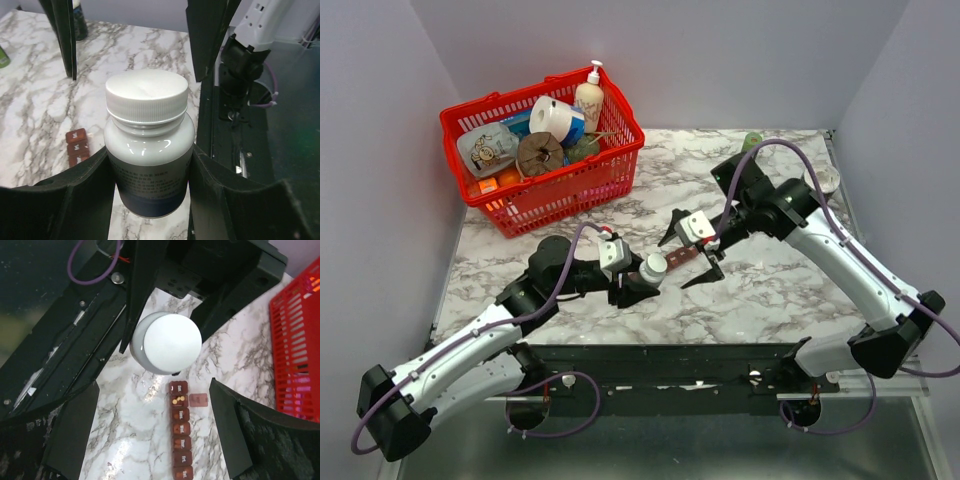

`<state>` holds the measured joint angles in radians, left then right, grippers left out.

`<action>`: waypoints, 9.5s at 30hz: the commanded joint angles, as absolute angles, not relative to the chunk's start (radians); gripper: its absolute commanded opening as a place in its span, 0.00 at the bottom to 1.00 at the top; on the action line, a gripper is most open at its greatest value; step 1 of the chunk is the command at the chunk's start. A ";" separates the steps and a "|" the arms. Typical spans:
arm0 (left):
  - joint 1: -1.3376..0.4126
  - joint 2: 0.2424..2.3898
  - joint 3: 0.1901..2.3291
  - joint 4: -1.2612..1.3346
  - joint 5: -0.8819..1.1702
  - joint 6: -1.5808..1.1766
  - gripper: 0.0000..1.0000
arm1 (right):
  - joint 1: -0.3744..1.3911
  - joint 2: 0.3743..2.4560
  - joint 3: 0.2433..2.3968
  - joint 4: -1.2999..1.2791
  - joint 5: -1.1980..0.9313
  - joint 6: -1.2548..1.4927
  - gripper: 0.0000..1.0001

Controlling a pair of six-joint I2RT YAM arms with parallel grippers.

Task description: Sort the pills into containers

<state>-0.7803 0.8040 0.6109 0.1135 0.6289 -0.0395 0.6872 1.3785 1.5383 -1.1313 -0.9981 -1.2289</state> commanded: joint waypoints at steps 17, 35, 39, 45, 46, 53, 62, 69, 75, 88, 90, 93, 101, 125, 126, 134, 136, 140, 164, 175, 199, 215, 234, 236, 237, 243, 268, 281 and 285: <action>-0.733 0.876 0.644 0.176 0.807 -0.121 0.00 | 0.755 1.442 1.592 -1.035 -1.121 -1.065 0.73; -0.732 0.905 0.730 -0.040 0.795 0.026 0.00 | 0.772 1.549 1.701 -1.146 -1.081 -0.977 0.31; -0.732 0.907 0.752 -0.103 0.766 0.078 0.00 | 0.773 1.589 1.744 -1.207 -1.071 -0.965 0.31; -0.729 0.891 0.730 -0.009 0.762 0.015 0.00 | 0.793 1.548 1.628 -1.095 -1.011 -0.928 0.32; -0.729 0.885 0.724 0.030 0.759 0.006 0.00 | 0.799 1.536 1.614 -1.074 -1.003 -0.905 0.32; -0.726 0.830 0.670 0.189 0.707 -0.103 0.00 | 0.799 1.516 1.525 -0.901 -0.959 -0.756 0.32; -0.726 0.753 0.621 0.307 0.461 -0.098 0.00 | 0.801 1.480 1.388 -0.677 -0.870 -0.396 0.33; -0.726 0.782 0.650 0.259 0.305 -0.005 0.00 | 0.801 1.549 1.414 -0.710 -0.802 -0.193 0.33; -0.726 0.827 0.652 0.221 0.370 0.032 0.00 | 0.799 1.603 1.502 -0.793 -0.865 -0.225 0.44; -0.712 0.775 0.627 0.101 0.498 0.023 0.00 | 0.741 1.583 1.833 -1.018 -0.989 -0.509 0.96; -0.709 0.770 0.629 0.097 0.543 0.012 0.00 | 0.741 1.582 1.865 -1.064 -0.992 -0.563 0.96; -0.700 0.772 0.638 0.089 0.619 -0.023 0.00 | 0.741 1.549 1.875 -1.161 -1.046 -0.817 0.96; -0.673 0.819 0.653 0.129 0.864 -0.106 0.00 | 0.744 1.515 1.784 -1.374 -1.157 -1.445 0.96; -0.669 0.885 0.684 0.123 0.887 -0.107 0.00 | 0.785 1.574 1.718 -1.207 -1.129 -1.175 0.58; -0.667 0.887 0.690 0.117 0.885 -0.100 0.00 | 0.788 1.575 1.721 -1.206 -1.129 -1.167 0.55; -0.667 0.881 0.722 0.009 0.830 -0.023 0.00 | 0.793 1.586 1.730 -1.193 -1.117 -1.091 0.54; -0.667 0.881 0.724 0.008 0.809 -0.023 0.00 | 0.793 1.588 1.726 -1.178 -1.109 -1.066 0.46; -0.667 0.861 0.723 0.040 0.756 -0.034 0.00 | 0.801 1.582 1.678 -1.094 -1.089 -0.964 0.38; -0.675 0.775 0.623 0.281 0.340 -0.045 0.00 | 0.801 1.589 1.497 -0.701 -0.778 -0.230 0.56; -0.611 0.721 0.546 0.140 0.704 -0.018 0.00 | 0.756 1.483 1.672 -0.941 -0.952 -0.598 1.00; -0.594 0.910 0.637 0.144 1.029 -0.049 0.00 | 0.796 1.629 1.759 -1.279 -1.158 -1.157 0.75; -0.636 0.752 0.618 0.333 0.340 -0.130 0.00 | 0.808 1.578 1.539 -0.773 -0.756 -0.360 0.37; -0.654 0.709 0.503 0.240 0.531 -0.029 0.00 | 0.730 1.545 1.709 -0.857 -1.014 -0.457 1.00; -0.643 0.698 0.511 0.195 0.593 -0.028 0.00 | 0.730 1.526 1.710 -0.923 -1.064 -0.669 1.00; -0.638 0.696 0.515 0.183 0.680 -0.026 0.00 | 0.730 1.496 1.701 -0.978 -1.080 -0.763 1.00; -0.629 0.805 0.580 0.155 0.954 -0.074 0.00 | 0.732 1.472 1.673 -1.201 -1.160 -1.310 1.00; -0.627 0.845 0.644 0.185 0.764 -0.047 0.00 | 0.762 1.626 1.691 -1.214 -1.177 -1.067 0.41; -0.798 0.868 0.611 0.503 -0.129 -0.061 0.00 | 0.761 1.617 1.418 -0.596 -0.683 -0.141 0.44; -0.799 0.879 0.589 0.502 -0.034 -0.046 0.00 | 0.755 1.611 1.463 -0.618 -0.788 -0.165 0.68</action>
